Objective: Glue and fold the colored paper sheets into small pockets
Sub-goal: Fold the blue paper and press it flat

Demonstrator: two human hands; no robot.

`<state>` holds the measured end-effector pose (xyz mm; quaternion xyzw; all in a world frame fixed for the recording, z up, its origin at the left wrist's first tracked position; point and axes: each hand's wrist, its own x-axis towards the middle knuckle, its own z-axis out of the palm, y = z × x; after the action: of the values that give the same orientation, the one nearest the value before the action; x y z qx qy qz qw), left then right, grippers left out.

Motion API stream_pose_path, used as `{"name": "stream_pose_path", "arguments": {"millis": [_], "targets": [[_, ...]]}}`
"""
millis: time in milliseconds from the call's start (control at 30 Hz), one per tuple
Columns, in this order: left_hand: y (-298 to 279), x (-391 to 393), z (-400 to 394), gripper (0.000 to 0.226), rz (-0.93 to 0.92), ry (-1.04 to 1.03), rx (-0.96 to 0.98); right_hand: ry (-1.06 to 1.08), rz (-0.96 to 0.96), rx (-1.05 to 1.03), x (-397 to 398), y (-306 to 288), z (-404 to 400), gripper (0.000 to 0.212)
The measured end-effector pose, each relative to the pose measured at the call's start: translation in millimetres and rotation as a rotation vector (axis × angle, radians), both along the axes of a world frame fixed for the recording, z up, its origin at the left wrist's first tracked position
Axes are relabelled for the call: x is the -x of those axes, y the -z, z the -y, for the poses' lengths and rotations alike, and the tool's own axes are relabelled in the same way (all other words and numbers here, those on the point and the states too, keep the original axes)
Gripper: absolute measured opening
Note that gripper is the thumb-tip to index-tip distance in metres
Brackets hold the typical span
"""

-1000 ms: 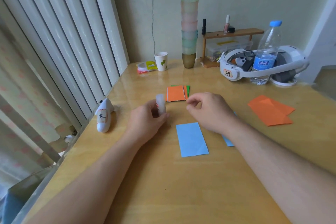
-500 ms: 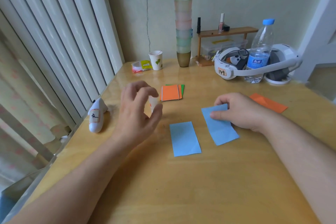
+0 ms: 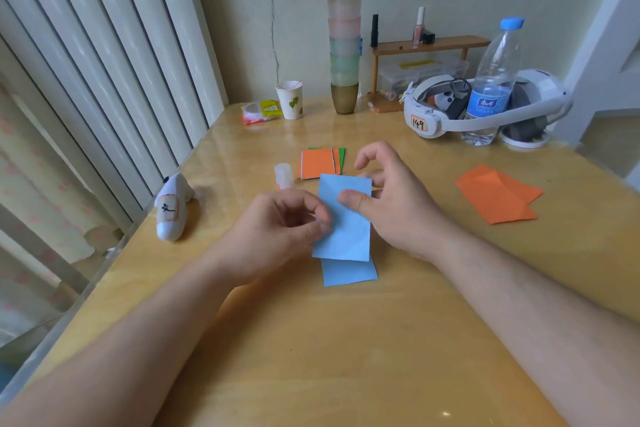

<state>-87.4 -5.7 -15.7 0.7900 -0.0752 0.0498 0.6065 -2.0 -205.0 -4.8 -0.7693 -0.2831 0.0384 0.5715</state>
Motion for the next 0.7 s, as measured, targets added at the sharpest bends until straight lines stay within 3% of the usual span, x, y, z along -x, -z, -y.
{"name": "stream_pose_path", "arguments": {"millis": [100,267,567,700], "targets": [[2,-1,2,0.016,-0.029,-0.105,0.046,-0.088,-0.026,0.013,-7,7,8,0.029],[3,-4,6,0.016,-0.072,-0.142,0.121,-0.194,-0.161,0.027,-4,11,16,0.036],[4,1,-4,0.030,-0.134,-0.007,-0.236,-0.244,-0.118,0.334,4,5,33,0.039],[1,3,-4,0.032,-0.152,0.013,-0.229,-0.253,-0.142,0.336,5,3,34,0.041]]}}
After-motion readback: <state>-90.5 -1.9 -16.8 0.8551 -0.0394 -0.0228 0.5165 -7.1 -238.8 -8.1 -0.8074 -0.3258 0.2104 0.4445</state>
